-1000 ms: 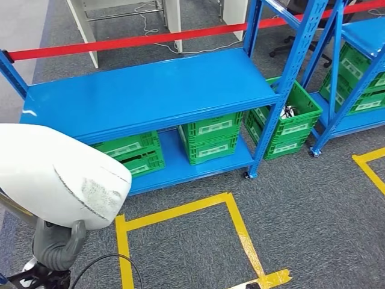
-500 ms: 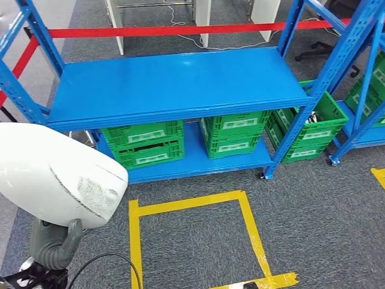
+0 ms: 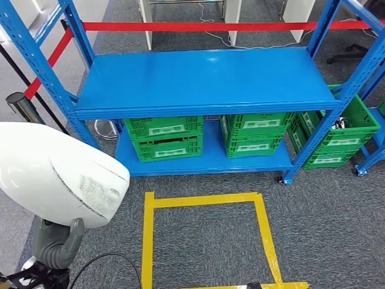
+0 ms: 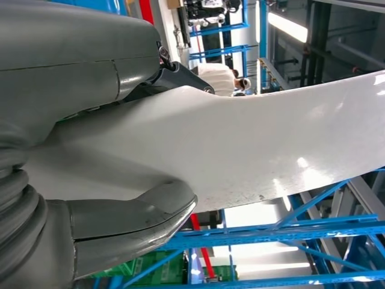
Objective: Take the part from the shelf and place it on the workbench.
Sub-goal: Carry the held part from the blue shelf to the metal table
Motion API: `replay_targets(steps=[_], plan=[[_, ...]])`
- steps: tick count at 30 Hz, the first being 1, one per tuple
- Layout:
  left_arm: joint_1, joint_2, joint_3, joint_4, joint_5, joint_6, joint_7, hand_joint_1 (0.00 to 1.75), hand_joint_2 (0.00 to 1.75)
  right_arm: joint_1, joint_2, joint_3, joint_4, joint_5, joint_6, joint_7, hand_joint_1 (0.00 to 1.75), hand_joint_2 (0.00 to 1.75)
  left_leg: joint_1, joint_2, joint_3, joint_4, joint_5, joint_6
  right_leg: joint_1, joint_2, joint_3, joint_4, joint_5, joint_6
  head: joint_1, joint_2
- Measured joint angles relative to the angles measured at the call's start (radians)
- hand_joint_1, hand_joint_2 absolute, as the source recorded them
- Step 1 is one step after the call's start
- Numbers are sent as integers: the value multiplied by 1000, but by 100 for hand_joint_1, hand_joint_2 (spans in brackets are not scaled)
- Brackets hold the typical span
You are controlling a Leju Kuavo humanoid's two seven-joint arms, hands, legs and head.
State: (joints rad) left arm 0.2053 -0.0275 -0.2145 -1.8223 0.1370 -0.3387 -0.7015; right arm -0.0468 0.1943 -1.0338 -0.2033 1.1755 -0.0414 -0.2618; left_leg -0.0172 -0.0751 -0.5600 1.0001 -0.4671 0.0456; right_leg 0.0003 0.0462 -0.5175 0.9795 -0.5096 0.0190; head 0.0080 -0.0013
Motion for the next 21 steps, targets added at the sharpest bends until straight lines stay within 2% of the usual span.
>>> replay_targets(steps=[6,9,10,11,12,14,15,16,17,19,20,21], plan=[[0,1,0,0,-2,2,0,175,175,0,4,-2,0,-6,2,-2,0,175,-1,0,-1,2,0,0,-1,0,-1,0,1,1,0,0],[0,1,0,0,-2,3,0,175,175,0,7,-2,0,-3,2,-2,0,175,1,6,1,-7,6,4,-3,4,-6,-1,1,8,0,0],[0,1,0,0,-2,4,0,175,175,-1,8,-3,0,-2,2,-2,0,175,4,11,4,-15,10,7,-2,-2,-13,9,-8,11,1,0],[0,1,0,0,-1,6,0,175,175,-1,8,-3,0,-1,2,-2,0,175,7,19,5,-22,13,9,-2,-11,-28,36,-29,16,2,0],[1,1,0,0,-1,7,0,175,175,-2,8,-3,0,0,2,-2,0,175,9,28,6,-27,16,10,-3,-22,-52,86,-60,20,3,0],[5,1,1,0,0,9,0,175,175,-3,8,-3,0,1,2,-2,0,175,9,47,3,-28,16,12,-6,-35,-117,218,-125,29,4,0],[6,1,1,0,0,9,0,175,175,-3,8,-3,0,1,2,-2,0,175,9,57,1,-27,16,11,-9,-38,-141,267,-139,33,4,0],[7,1,1,1,0,9,0,175,175,-3,8,-3,0,1,2,-2,0,175,10,67,1,-26,15,10,-11,-40,-147,281,-133,37,4,0],[7,1,1,1,0,9,0,175,175,-4,8,-3,0,1,2,-1,0,175,11,75,1,-24,14,8,-13,-45,-133,254,-108,40,4,0],[7,1,1,1,1,10,0,175,175,-3,8,-3,0,2,1,1,0,175,14,89,0,-14,7,-1,-16,-70,-63,119,-42,46,5,0],[7,1,1,1,1,10,0,175,175,-2,8,-3,0,3,1,2,0,175,13,93,-2,-6,2,-8,-17,-80,-33,60,-20,44,5,0],[7,1,1,1,1,10,0,175,175,-2,8,-3,0,3,1,2,0,175,11,98,-3,1,-1,-14,-16,-86,-15,26,-11,39,5,0]])
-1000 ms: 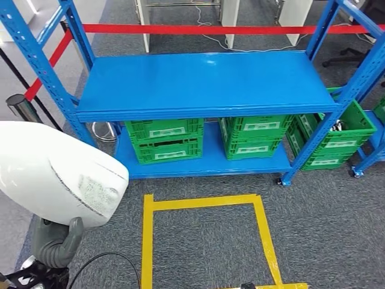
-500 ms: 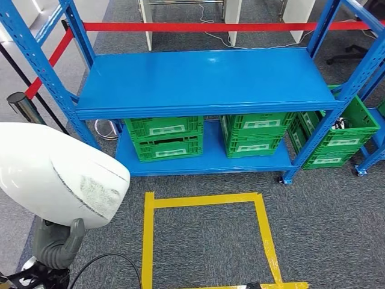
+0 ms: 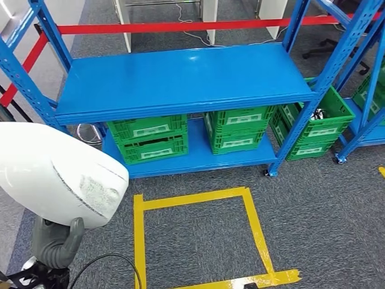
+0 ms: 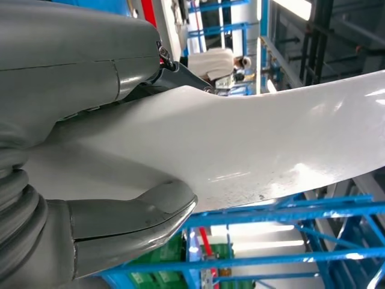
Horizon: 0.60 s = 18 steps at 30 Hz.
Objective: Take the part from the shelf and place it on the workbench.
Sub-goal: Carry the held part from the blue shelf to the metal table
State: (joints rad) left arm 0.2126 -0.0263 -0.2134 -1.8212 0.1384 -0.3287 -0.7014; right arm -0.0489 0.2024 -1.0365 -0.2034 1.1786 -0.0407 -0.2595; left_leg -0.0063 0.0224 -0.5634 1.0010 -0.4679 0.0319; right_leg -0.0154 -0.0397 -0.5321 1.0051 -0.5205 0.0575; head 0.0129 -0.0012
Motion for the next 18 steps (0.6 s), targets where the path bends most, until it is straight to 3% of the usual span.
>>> replay_targets(steps=[3,5,8,9,10,11,12,14,16,18], plan=[[0,0,0,0,1,1,0,175,175,1,1,0,0,2,-4,2,0,175,-1,12,-4,8,-2,-13,3,15,2,-9,5,-26,0,0],[-1,0,0,0,1,3,0,175,175,1,1,0,0,4,-8,4,0,175,3,6,-14,38,-30,-24,1,25,-1,-10,12,-39,-2,0],[1,0,0,0,1,6,0,175,175,2,2,0,0,6,-10,5,0,175,7,-8,-85,220,-133,-37,0,44,-7,-10,17,-50,-4,0],[1,0,0,0,0,6,0,175,175,2,2,0,0,7,-10,6,0,175,8,-8,-107,277,-154,-38,0,51,-9,-10,18,-51,-4,0],[2,0,0,0,0,6,0,175,175,3,2,0,0,7,-10,6,0,175,8,-9,-116,303,-156,-38,0,60,-10,-10,19,-51,-4,0],[3,0,0,0,0,7,0,175,175,3,2,0,0,7,-10,6,0,175,8,-11,-105,287,-137,-35,0,71,-9,-9,20,-51,-4,0],[3,0,0,0,0,7,0,175,175,3,2,0,0,7,-10,6,0,175,9,-17,-78,233,-102,-32,0,82,-8,-9,20,-51,-4,0],[3,0,0,0,0,7,0,175,175,1,3,0,0,7,-11,6,0,175,11,-65,-12,93,-37,-22,0,104,-8,-7,21,-48,-3,0],[4,0,0,1,0,7,0,175,175,0,5,0,0,7,-11,6,0,175,13,-103,18,22,-21,-15,-2,124,-20,-4,26,-38,-4,0],[5,0,0,1,0,7,0,175,175,0,6,-1,0,7,-12,6,0,175,13,-92,17,12,-25,-11,-5,141,-36,-4,33,-24,-6,0]])
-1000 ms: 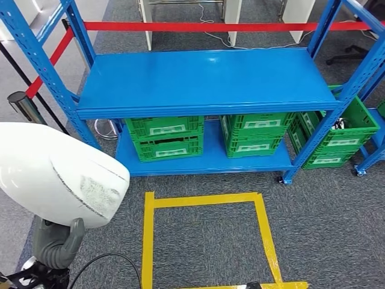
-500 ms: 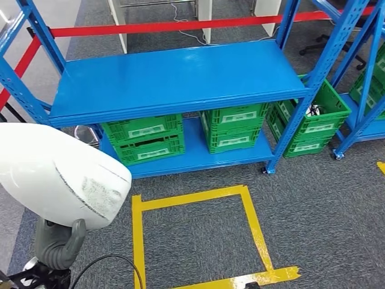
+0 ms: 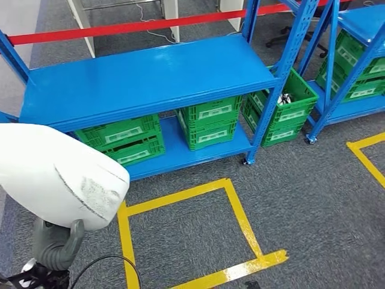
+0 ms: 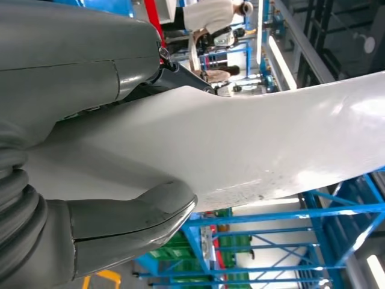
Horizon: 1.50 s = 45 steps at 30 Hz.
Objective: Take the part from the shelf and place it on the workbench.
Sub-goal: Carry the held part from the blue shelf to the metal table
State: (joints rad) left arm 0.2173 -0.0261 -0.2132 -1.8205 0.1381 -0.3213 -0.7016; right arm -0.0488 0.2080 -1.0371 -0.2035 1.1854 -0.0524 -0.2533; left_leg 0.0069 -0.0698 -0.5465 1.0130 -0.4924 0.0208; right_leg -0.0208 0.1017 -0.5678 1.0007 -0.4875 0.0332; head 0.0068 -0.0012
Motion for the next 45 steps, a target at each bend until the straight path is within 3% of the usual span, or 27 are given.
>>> replay_targets(steps=[1,3,5,7,8,9,11,13,16,18,20,22,23,25,27,29,31,33,35,37,38,39,40,42,43,44,45], plan=[[-1,0,0,0,0,0,0,175,175,1,0,0,0,0,0,0,0,175,2,12,0,-4,2,4,1,-7,-7,2,-2,6,0,0],[-2,0,0,0,0,0,0,175,175,0,0,0,-1,-1,-1,1,0,175,4,40,0,-13,7,12,6,-48,-35,50,-35,14,3,0],[-1,0,1,0,-1,0,0,175,175,-5,-1,-1,-2,-1,-1,1,0,175,1,69,-2,-13,8,16,9,-86,-89,168,-95,18,6,0],[0,0,1,2,-1,-1,0,175,175,-8,-1,-1,-3,-2,0,1,0,175,-4,98,-4,-13,8,18,9,-94,-125,258,-124,19,6,0],[-1,0,1,3,0,-1,0,175,175,-7,-1,-1,-3,-2,0,2,0,175,-6,111,-5,-12,8,18,9,-97,-117,255,-113,18,6,0],[-1,0,1,3,0,-1,0,175,175,-7,-1,-1,-3,-2,0,4,0,175,-7,123,-4,-12,8,18,10,-103,-90,213,-87,16,6,0],[-2,0,1,4,1,-1,0,175,175,-4,-1,-1,-3,-1,0,9,0,175,-12,142,-4,-9,7,17,15,-139,-12,78,-36,8,6,0],[-2,0,2,4,2,-1,0,175,175,-3,-1,-1,-3,0,-1,14,0,175,-18,159,-7,-6,7,12,22,-166,31,-2,-20,-4,5,0],[-3,-1,2,4,2,0,0,175,175,2,-1,-1,-3,0,-1,19,0,175,-17,178,-7,-1,5,-1,23,-144,24,-10,-14,-19,5,0],[-3,-1,2,4,2,0,0,175,175,3,0,-1,-3,0,-2,21,0,175,-12,141,-20,40,-31,-14,17,-125,25,-14,-6,-30,2,0],[-1,0,2,4,2,1,0,175,175,0,0,-2,-4,0,-2,22,0,175,-6,94,-65,156,-101,-24,15,-104,23,-14,1,-38,-2,0],[0,0,2,6,1,4,0,175,175,0,0,-2,-4,1,1,22,0,175,-2,83,-107,265,-142,-29,15,-79,17,-13,5,-39,-2,0],[0,0,2,6,0,7,0,175,175,0,0,-2,-4,1,3,22,0,175,0,82,-109,273,-133,-29,15,-65,16,-12,6,-38,-1,0],[0,0,2,7,-3,10,0,175,175,0,0,-2,-4,2,6,22,0,175,4,66,-63,180,-66,-28,14,-37,15,-9,8,-35,-1,0],[-1,0,2,7,-9,12,0,175,175,-1,0,-2,-4,2,11,24,0,175,10,16,-8,56,-16,-23,14,-12,9,-2,10,-28,-1,0],[-1,0,2,8,-13,13,0,175,175,-1,0,-2,-4,3,17,25,0,175,10,-10,7,11,-12,-17,11,10,-7,2,16,-15,0,0],[-5,1,1,8,-15,14,1,175,175,0,-1,-3,-4,3,20,25,0,175,9,11,4,4,-9,-8,7,22,-21,1,22,-1,0,0],[-9,1,1,8,-17,15,0,175,175,0,-2,-4,-4,4,21,25,0,175,10,38,5,-4,-2,7,9,-17,-43,32,1,9,6,0],[-10,2,1,8,-19,15,0,175,175,-4,-5,-5,-5,4,21,25,0,175,8,68,4,-8,0,16,11,-72,-94,138,-58,15,13,0],[-8,3,1,8,-19,15,0,175,175,-7,-7,-7,-6,4,22,23,0,175,5,99,2,-7,0,18,11,-87,-144,256,-106,21,15,0],[-8,4,1,9,-19,15,0,175,175,-6,-8,-7,-7,4,22,23,0,175,4,114,1,-6,-1,18,11,-91,-148,275,-107,23,15,0],[-9,4,1,9,-19,15,0,175,175,-6,-8,-7,-7,4,22,23,0,175,4,128,1,-6,-1,18,11,-95,-131,255,-90,23,15,0],[-10,4,1,9,-19,14,0,175,175,-5,-9,-8,-7,4,22,23,0,175,4,140,2,-6,-1,17,11,-106,-95,197,-61,22,15,0],[-11,4,1,9,-18,13,0,175,175,-4,-9,-8,-7,3,25,25,0,175,-1,160,3,-2,-5,11,15,-157,-16,60,-18,15,16,0],[-11,5,1,9,-17,12,0,175,175,-4,-9,-8,-7,3,27,25,0,175,-4,169,3,0,-6,7,18,-176,8,18,-10,9,15,0],[-11,5,1,9,-17,12,0,175,175,-4,-9,-8,-7,3,30,26,0,175,-8,178,3,1,-6,3,21,-185,15,1,-10,3,16,0],[-12,5,1,9,-16,11,0,175,175,-3,-9,-8,-7,3,32,26,0,175,-10,188,4,2,-6,-1,23,-177,14,0,-9,-4,16,0]])
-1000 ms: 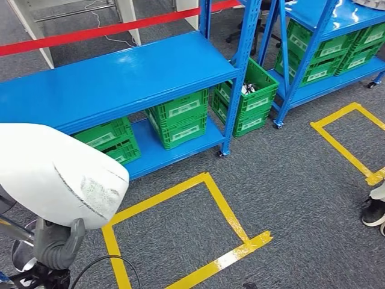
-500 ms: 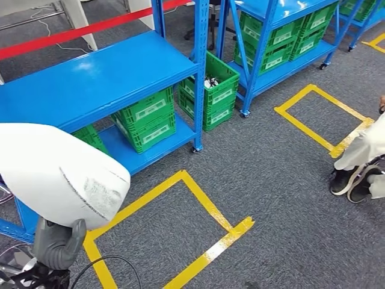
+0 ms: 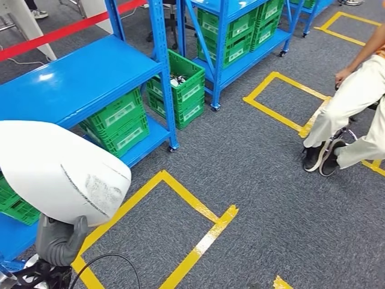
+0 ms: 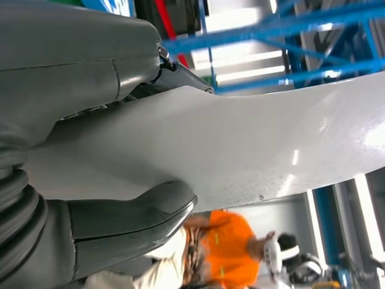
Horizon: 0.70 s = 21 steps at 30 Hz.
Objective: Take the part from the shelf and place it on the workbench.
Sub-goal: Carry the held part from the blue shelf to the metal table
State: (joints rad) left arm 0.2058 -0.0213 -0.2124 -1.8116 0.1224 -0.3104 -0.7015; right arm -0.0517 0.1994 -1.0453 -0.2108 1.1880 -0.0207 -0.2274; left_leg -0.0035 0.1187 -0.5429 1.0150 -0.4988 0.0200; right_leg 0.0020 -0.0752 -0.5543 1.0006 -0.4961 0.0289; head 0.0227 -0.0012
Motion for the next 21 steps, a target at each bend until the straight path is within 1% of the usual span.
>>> replay_targets(steps=[1,2,3,4,5,6,7,8,9,10,11,12,13,14,15,16,17,18,19,20,21], plan=[[-1,0,0,0,1,-1,0,175,175,2,0,0,0,0,1,0,0,175,0,7,1,-1,-1,-5,-1,12,-3,0,2,-5,0,0],[-1,0,-1,0,1,-1,0,175,175,4,1,0,0,-1,2,1,0,175,2,-3,1,5,-9,-11,-3,25,-4,-1,6,-11,0,0],[-1,0,-1,0,2,-1,0,175,175,4,2,-1,0,-1,2,1,0,175,5,-25,-4,24,-25,-17,-6,37,-5,-3,9,-17,-2,0],[-1,0,-1,0,3,-2,0,175,175,3,2,-1,1,-2,2,2,0,175,8,-53,-18,63,-53,-22,-9,50,-4,-5,13,-23,-4,0],[1,1,-1,0,3,-2,0,175,175,1,3,-1,1,-3,2,2,0,175,10,-82,-42,122,-87,-25,-10,63,-6,-5,15,-26,-7,0],[3,1,-1,0,3,-1,0,175,175,-1,3,-2,1,-3,2,3,0,175,10,-97,-71,189,-119,-26,-10,76,-8,-5,16,-29,-8,0],[4,2,-1,1,3,-1,0,175,175,0,3,-2,1,-3,2,5,0,175,11,-104,-96,247,-140,-26,-9,91,-9,-4,17,-30,-8,0],[5,2,-1,1,3,-1,0,175,175,2,3,-3,1,-4,2,7,0,175,11,-106,-110,276,-142,-25,-9,106,-9,-4,18,-30,-8,0],[5,2,-1,1,3,0,0,175,175,4,3,-3,1,-4,3,8,0,175,11,-108,-107,268,-124,-24,-8,121,-8,-3,19,-30,-8,0],[5,2,-1,2,3,0,0,175,175,5,3,-4,1,-4,3,9,0,175,12,-113,-87,223,-88,-22,-9,136,-8,-2,19,-29,-8,0],[5,2,-1,2,3,0,0,175,175,6,3,-4,1,-5,3,10,0,175,14,-131,-59,156,-49,-19,-9,151,-8,0,19,-28,-8,0],[5,3,-1,2,3,0,0,175,175,5,3,-5,1,-5,4,10,0,175,17,-159,-33,93,-20,-15,-8,165,-11,4,20,-25,-7,0],[6,3,-1,2,3,1,0,175,175,4,4,-5,1,-6,4,10,0,175,19,-183,-14,46,-4,-13,-9,178,-16,7,21,-20,-7,0],[7,3,-1,2,2,1,0,175,175,3,4,-5,1,-8,4,10,0,175,19,-202,-6,21,-1,-11,-11,190,-24,9,24,-14,-7,0],[7,4,-1,3,2,1,0,175,175,3,5,-7,1,-11,4,10,0,175,18,-206,-6,16,-4,-8,-13,201,-31,10,27,-6,-7,0],[8,3,-1,3,2,2,1,175,175,5,5,-9,0,-16,3,11,0,175,17,-195,-7,12,-3,-4,-16,211,-40,8,30,1,-7,0],[8,3,-1,3,1,2,1,175,175,7,5,-13,0,-21,1,12,0,175,17,-182,-6,8,0,2,-16,203,-46,10,30,7,-6,0],[8,3,-1,3,2,3,1,175,175,8,5,-17,0,-27,0,13,0,175,18,-169,-5,3,4,8,-15,181,-56,23,21,11,-3,0],[10,2,-1,3,2,4,1,175,175,8,5,-20,0,-32,-2,14,0,175,20,-153,-3,-2,6,14,-12,151,-75,57,0,14,0,0],[12,2,0,3,1,5,2,175,175,6,5,-23,0,-37,-4,16,0,175,19,-137,-4,-3,7,18,-10,117,-100,111,-29,16,3,0],[16,2,0,3,0,7,4,175,175,4,4,-26,-1,-42,-7,18,0,175,17,-121,-4,-3,7,21,-10,98,-132,179,-62,19,5,0]])
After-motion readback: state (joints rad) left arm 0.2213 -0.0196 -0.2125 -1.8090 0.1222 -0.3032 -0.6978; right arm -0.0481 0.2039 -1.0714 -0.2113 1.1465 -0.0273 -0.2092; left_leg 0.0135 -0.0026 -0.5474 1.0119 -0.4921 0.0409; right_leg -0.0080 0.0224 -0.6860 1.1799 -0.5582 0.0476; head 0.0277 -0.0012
